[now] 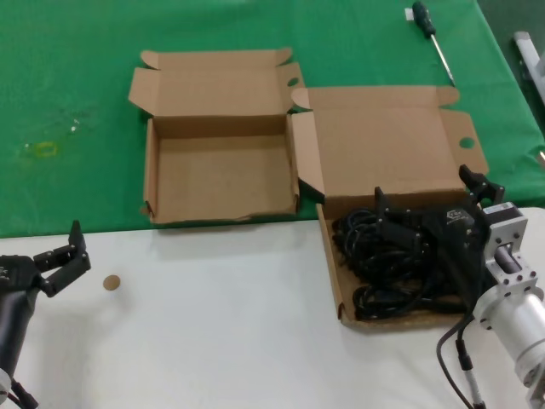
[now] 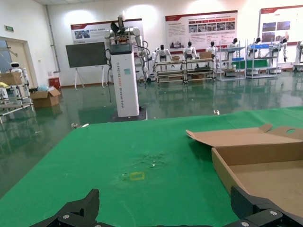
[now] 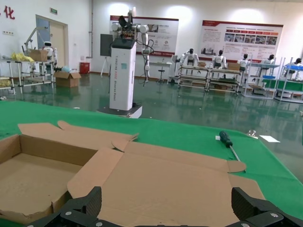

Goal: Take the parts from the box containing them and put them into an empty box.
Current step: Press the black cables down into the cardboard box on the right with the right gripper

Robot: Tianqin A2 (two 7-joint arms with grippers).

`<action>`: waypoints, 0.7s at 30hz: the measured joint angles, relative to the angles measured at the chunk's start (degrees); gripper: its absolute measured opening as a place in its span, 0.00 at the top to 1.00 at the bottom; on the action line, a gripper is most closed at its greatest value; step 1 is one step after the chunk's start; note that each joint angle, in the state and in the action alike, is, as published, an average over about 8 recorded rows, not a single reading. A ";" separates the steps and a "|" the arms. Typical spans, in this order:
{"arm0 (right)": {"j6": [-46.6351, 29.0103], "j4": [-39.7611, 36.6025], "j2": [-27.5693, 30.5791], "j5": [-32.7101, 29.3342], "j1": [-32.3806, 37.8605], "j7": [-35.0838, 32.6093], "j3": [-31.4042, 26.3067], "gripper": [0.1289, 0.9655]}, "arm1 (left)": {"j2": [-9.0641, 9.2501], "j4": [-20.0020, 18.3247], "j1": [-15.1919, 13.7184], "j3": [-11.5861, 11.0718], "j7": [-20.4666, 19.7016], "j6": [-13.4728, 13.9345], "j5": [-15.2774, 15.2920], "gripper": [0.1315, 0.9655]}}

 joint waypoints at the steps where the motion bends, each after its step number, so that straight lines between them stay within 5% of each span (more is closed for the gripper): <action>1: 0.00 0.00 0.00 0.00 0.00 0.00 0.00 0.00 | 0.00 0.00 0.00 0.00 0.00 0.00 0.00 0.00; 21: 0.00 0.00 0.00 0.00 0.00 0.00 0.00 0.00 | 0.00 0.00 0.00 0.00 0.00 0.00 0.00 0.00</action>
